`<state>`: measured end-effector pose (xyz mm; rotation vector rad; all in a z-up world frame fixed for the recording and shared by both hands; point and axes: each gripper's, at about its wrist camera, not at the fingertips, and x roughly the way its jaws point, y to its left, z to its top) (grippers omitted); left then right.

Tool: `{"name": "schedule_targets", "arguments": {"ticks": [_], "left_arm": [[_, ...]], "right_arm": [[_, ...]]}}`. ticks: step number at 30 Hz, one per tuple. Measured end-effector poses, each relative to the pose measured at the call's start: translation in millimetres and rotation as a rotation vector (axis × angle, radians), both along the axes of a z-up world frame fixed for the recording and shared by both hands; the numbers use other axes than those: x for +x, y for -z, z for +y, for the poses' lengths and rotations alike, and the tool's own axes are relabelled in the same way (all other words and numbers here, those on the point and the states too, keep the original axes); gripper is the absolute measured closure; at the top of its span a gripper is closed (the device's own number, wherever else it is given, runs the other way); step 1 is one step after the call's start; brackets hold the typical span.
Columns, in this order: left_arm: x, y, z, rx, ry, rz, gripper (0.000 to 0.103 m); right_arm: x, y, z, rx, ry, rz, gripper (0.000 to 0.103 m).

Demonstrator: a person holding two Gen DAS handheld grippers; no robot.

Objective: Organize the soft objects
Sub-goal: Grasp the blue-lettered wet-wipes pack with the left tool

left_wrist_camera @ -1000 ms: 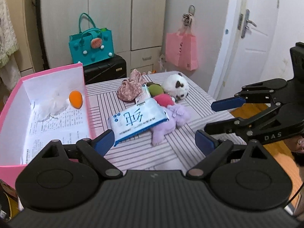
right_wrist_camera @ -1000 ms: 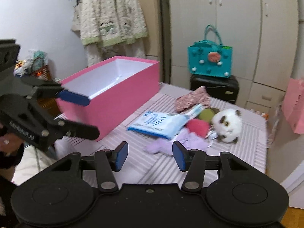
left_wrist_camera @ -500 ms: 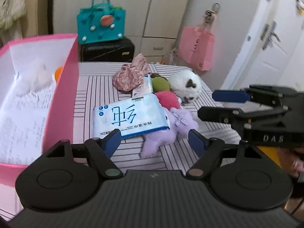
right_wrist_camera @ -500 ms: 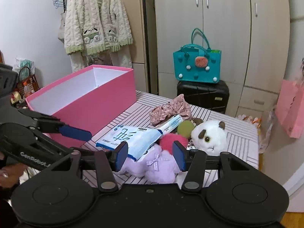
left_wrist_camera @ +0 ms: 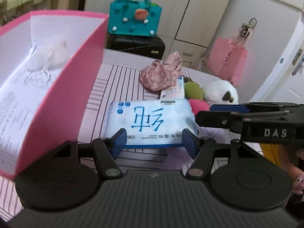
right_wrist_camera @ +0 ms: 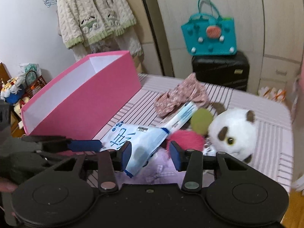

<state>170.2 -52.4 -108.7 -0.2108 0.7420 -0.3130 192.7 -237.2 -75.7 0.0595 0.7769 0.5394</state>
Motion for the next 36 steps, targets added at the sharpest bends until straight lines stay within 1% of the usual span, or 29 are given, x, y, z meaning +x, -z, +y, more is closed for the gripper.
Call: {"name": "schedule_targets", "arguments": {"ticks": [2,7,10,11,12,13,16,17,18,22,25,28,30,36], "left_arm": [[1.4,2.3,0.9,-0.011,0.008,0.003,0.041],[0.9,3.7,0.8,-0.017,0.023,-0.005,0.041],[2.3,4.3,1.0,-0.02,0.025,-0.006,0.041],[2.4,4.1,1.0,-0.021,0.026,-0.007,0.041],[2.7,4.1,1.5,-0.02,0.028,-0.007,0.041],[3.0,3.9,1.7,-0.02,0.029,-0.005,0.041],[3.7,4.1,1.6,-0.027,0.039,0.0,0.041],[3.3,4.2,1.3,-0.028,0.045,-0.002,0.041],[2.7,4.1,1.0,-0.03,0.05,-0.005,0.041],[0.3,1.4,1.7,-0.064,0.079,0.003,0.041],[-3.9,-3.6,3.0,-0.084,0.099,-0.006,0.04],[-7.0,-8.6,2.3,-0.085,0.106,-0.04,0.038],[-6.1,-9.2,0.1,-0.081,0.112,-0.046,0.038],[3.9,0.9,-8.2,-0.08,0.12,0.011,0.038]], "right_arm": [[8.9,4.4,0.7,0.023,-0.006,0.047,0.054],[21.5,11.6,3.2,0.075,-0.02,0.119,0.054],[24.2,15.2,8.5,0.062,-0.014,0.123,0.054],[24.4,15.9,9.8,0.06,-0.007,0.122,0.056],[24.7,16.3,10.3,0.059,0.003,0.122,0.059],[23.8,15.9,10.4,0.043,0.013,0.112,0.067],[17.9,13.9,8.5,0.046,0.009,0.087,0.076],[14.3,12.6,9.1,0.042,0.001,0.072,0.083],[10.6,11.6,9.5,0.048,-0.004,0.064,0.088],[-5.0,3.6,9.2,0.026,0.006,0.014,0.09],[-13.2,-4.6,1.1,0.034,0.011,0.013,0.091],[-20.2,-9.8,-8.9,0.02,0.023,0.019,0.091],[-21.6,-9.2,-15.6,0.014,0.034,0.035,0.091],[-20.7,-2.3,-28.7,0.015,0.066,0.055,0.091]]}}
